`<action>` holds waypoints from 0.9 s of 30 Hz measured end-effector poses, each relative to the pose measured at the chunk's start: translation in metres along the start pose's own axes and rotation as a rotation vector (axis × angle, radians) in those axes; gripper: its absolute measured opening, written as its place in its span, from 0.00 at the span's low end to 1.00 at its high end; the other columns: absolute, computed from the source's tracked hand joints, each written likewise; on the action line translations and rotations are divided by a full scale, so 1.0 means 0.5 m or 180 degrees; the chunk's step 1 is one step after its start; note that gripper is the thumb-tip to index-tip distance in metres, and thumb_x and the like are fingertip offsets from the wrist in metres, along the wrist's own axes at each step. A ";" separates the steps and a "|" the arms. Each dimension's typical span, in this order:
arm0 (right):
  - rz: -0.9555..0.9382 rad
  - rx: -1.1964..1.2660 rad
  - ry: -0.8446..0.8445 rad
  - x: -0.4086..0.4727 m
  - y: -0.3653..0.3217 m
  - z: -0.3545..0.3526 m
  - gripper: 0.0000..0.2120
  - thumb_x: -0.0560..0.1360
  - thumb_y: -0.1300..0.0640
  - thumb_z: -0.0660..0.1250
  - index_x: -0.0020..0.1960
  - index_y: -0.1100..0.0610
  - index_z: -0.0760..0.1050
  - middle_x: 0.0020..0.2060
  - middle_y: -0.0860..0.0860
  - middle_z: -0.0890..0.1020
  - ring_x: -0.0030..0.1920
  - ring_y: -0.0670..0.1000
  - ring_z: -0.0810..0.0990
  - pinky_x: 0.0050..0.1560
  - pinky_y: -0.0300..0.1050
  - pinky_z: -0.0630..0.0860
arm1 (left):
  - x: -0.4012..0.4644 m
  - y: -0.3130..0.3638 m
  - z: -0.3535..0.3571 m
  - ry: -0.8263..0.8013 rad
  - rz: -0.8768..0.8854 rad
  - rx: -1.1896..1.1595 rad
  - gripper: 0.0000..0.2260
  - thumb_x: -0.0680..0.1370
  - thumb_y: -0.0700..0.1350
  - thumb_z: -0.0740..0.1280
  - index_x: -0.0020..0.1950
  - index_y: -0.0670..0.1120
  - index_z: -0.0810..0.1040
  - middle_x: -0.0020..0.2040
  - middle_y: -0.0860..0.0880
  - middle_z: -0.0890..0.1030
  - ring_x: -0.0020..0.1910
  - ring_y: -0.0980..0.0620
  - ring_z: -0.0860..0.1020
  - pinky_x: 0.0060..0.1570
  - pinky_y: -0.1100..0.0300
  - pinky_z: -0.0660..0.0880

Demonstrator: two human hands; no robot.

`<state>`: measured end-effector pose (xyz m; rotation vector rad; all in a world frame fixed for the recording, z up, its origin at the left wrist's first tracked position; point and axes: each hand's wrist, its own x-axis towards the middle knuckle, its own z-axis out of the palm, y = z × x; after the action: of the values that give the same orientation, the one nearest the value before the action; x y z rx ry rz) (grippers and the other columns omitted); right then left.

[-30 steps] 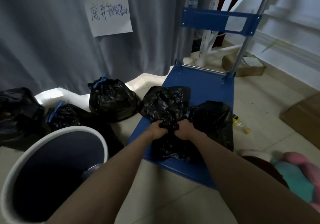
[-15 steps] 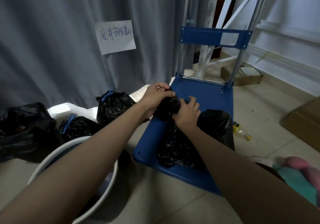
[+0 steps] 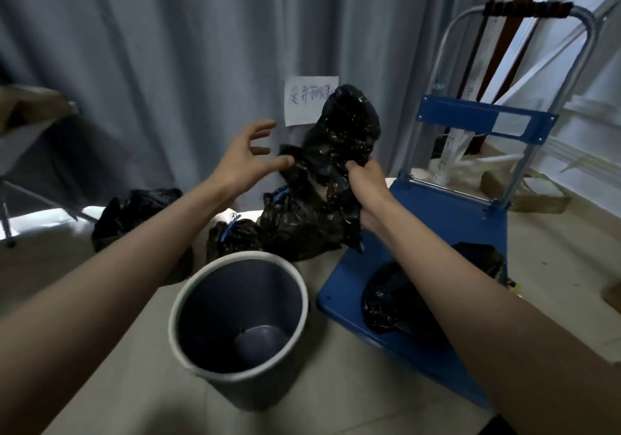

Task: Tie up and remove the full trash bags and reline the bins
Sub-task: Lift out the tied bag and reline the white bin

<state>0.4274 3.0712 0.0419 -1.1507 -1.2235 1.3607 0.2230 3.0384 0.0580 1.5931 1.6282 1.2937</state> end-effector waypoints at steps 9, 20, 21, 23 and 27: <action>0.0883 0.0484 -0.1171 -0.119 0.041 0.151 0.08 0.81 0.58 0.62 0.44 0.58 0.76 0.30 0.51 0.80 0.30 0.48 0.80 0.31 0.39 0.77 | -0.141 -0.132 -0.161 0.0134 0.0111 0.1804 0.19 0.69 0.44 0.77 0.58 0.42 0.82 0.57 0.44 0.81 0.57 0.46 0.79 0.58 0.59 0.72; -0.1435 -0.2714 -0.1777 -0.170 0.185 0.189 0.47 0.69 0.50 0.76 0.78 0.36 0.50 0.75 0.46 0.49 0.69 0.51 0.65 0.68 0.45 0.65 | -0.270 -0.252 -0.128 0.0069 -0.0674 0.1487 0.09 0.79 0.44 0.65 0.57 0.45 0.79 0.52 0.42 0.83 0.54 0.42 0.79 0.52 0.52 0.74; -0.1519 -0.3160 -0.1858 -0.167 0.212 0.192 0.47 0.69 0.52 0.76 0.78 0.40 0.51 0.76 0.47 0.50 0.70 0.54 0.67 0.69 0.46 0.67 | -0.276 -0.267 -0.113 -0.0116 -0.0625 0.1611 0.10 0.78 0.45 0.65 0.58 0.46 0.78 0.53 0.42 0.83 0.54 0.41 0.79 0.53 0.50 0.75; -0.1237 -0.3850 -0.2164 -0.154 0.269 0.191 0.41 0.71 0.55 0.73 0.78 0.48 0.56 0.75 0.51 0.55 0.70 0.57 0.67 0.69 0.51 0.68 | -0.287 -0.288 -0.088 -0.0578 -0.0535 0.1894 0.10 0.77 0.44 0.66 0.58 0.47 0.77 0.54 0.44 0.83 0.55 0.43 0.79 0.54 0.52 0.75; -0.0083 -0.4785 -0.3123 -0.149 0.341 0.186 0.21 0.80 0.52 0.63 0.71 0.55 0.68 0.67 0.58 0.72 0.65 0.60 0.72 0.66 0.55 0.69 | -0.298 -0.314 -0.054 -0.1246 -0.0586 0.2083 0.08 0.74 0.43 0.69 0.53 0.50 0.81 0.53 0.50 0.83 0.54 0.50 0.79 0.55 0.58 0.74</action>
<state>0.3348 2.9771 -0.1187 -1.3167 -3.2425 0.7895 0.1538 2.9122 -0.1057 1.8432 1.9773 0.3176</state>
